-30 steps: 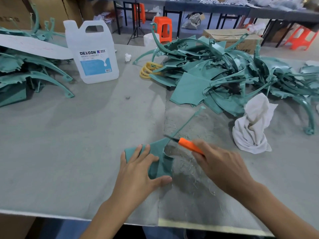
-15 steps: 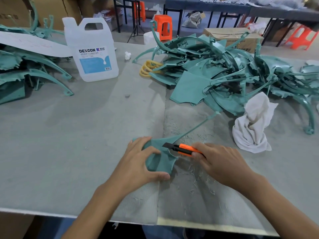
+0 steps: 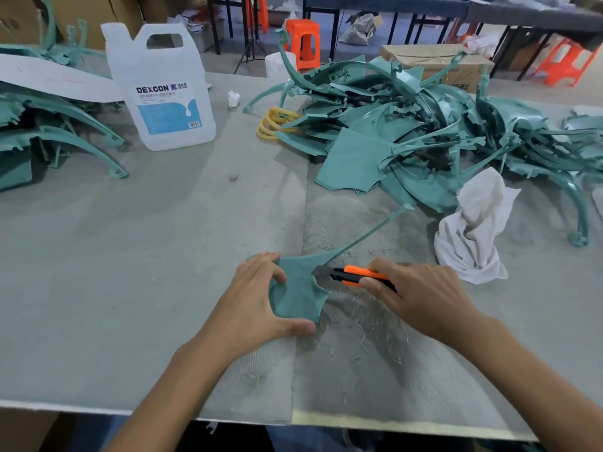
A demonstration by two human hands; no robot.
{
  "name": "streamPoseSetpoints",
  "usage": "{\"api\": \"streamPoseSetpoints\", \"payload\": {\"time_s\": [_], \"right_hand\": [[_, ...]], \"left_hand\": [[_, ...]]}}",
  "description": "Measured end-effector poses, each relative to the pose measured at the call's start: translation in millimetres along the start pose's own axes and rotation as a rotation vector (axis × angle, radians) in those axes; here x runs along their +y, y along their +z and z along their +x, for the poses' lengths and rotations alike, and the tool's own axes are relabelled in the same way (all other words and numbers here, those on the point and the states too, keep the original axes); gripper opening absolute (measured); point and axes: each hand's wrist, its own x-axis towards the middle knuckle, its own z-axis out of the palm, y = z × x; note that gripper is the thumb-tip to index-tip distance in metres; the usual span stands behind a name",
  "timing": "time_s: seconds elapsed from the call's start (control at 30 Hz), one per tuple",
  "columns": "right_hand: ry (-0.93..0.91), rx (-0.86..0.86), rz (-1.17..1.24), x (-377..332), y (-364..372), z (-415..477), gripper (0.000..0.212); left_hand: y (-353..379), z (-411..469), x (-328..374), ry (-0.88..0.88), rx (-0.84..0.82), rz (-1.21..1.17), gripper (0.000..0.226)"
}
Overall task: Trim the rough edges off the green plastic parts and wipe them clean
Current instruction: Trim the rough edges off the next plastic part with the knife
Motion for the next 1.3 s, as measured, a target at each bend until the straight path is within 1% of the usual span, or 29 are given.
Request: {"api": "streamPoseSetpoints", "payload": {"time_s": [0.1, 0.2, 0.33, 0.4, 0.47, 0.57, 0.63, 0.7, 0.73, 0.8, 0.83, 0.93, 1.0, 1.1, 1.2, 1.3], "right_hand": [[-0.011, -0.037, 0.023, 1, 2, -2, 0.058], [-0.009, -0.025, 0.056, 6, 1, -3, 0.058], [-0.005, -0.022, 0.009, 5, 2, -3, 0.057], [-0.004, -0.047, 0.068, 5, 2, -4, 0.057], [0.009, -0.038, 0.124, 9, 1, -4, 0.055], [0.031, -0.004, 0.116, 13, 0, -1, 0.052], [0.038, -0.011, 0.138, 13, 1, -1, 0.05], [0.046, -0.029, 0.159, 13, 2, -1, 0.048], [0.052, -0.029, 0.165, 13, 3, -1, 0.048], [0.058, -0.021, 0.182, 13, 5, 1, 0.048], [0.052, -0.012, 0.203, 12, 7, 3, 0.048], [0.021, 0.02, 0.257, 10, 11, 9, 0.046], [0.004, 0.007, 0.244, 10, 13, 15, 0.042], [-0.014, -0.061, 0.233, 13, 16, 24, 0.042], [-0.043, -0.11, 0.21, 16, 17, 29, 0.044], [-0.052, -0.159, 0.215, 20, 14, 34, 0.052]], "left_hand": [[0, 0, 0, 0.003, -0.01, 0.0, 0.082], [0, 1, 0, 0.003, -0.014, -0.003, 0.082], [1, 0, -2, 0.004, -0.01, 0.003, 0.083], [1, 0, -2, 0.005, -0.021, -0.003, 0.083], [-3, 3, -2, -0.004, -0.062, 0.004, 0.084], [-16, 17, -3, 0.011, -0.139, 0.128, 0.089], [-26, 27, -6, 0.06, -0.124, 0.275, 0.096], [-30, 32, -10, 0.049, -0.09, 0.353, 0.092], [-29, 33, -10, 0.013, -0.091, 0.348, 0.092], [-20, 32, -6, -0.065, -0.089, 0.299, 0.099], [-14, 32, -2, -0.087, -0.059, 0.282, 0.1], [-3, 38, 4, -0.104, 0.055, 0.265, 0.088], [-4, 45, 4, -0.11, 0.037, 0.258, 0.084], [-7, 53, 1, -0.112, -0.016, 0.252, 0.091], [-6, 56, -1, -0.129, -0.017, 0.232, 0.102], [-5, 56, -3, -0.138, -0.001, 0.219, 0.107]]}}
